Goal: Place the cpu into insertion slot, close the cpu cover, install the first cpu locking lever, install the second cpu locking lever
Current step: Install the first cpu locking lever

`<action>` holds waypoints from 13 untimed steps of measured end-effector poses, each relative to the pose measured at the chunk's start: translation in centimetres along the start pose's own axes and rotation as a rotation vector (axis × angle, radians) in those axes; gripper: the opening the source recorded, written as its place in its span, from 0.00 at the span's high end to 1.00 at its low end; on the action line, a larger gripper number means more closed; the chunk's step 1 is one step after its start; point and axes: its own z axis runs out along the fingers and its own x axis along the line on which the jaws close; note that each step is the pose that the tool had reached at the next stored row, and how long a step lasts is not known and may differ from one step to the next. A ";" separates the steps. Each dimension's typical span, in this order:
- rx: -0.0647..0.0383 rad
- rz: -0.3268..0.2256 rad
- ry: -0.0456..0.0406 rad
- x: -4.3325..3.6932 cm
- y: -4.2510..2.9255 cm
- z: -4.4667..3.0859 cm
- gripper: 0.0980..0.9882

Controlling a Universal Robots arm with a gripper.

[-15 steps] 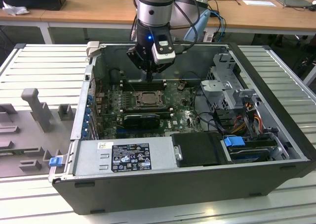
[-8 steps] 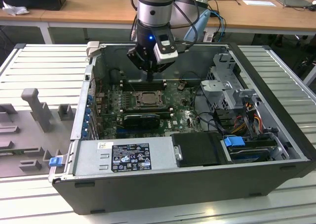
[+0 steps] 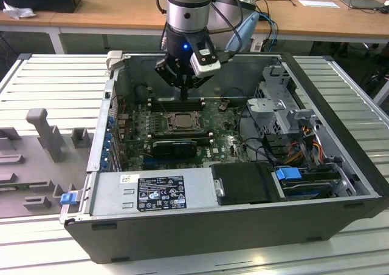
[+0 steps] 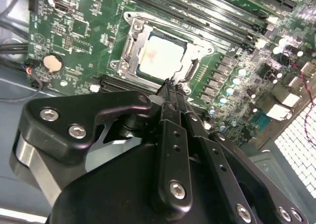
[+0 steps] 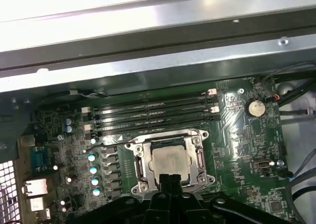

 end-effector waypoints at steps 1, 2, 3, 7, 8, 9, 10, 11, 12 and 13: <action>0.000 -0.011 -0.0003 0.04 0.00 0.00 0.99; 0.000 -0.031 -0.0005 0.04 -0.01 0.01 0.99; -0.001 -0.048 -0.0021 0.07 -0.01 0.01 0.99; -0.002 -0.053 -0.0097 1.15 -0.17 0.00 0.99; -0.002 -0.053 -0.0104 1.34 -0.20 0.01 0.99; -0.002 -0.053 -0.0106 1.52 -0.23 0.00 0.99; -0.002 -0.054 -0.0110 1.68 -0.25 0.01 0.99; -0.002 -0.054 -0.0110 1.92 -0.29 0.01 0.99; -0.002 -0.054 -0.0112 2.29 -0.34 0.01 0.99; -0.002 -0.054 -0.0114 2.49 -0.37 0.01 0.99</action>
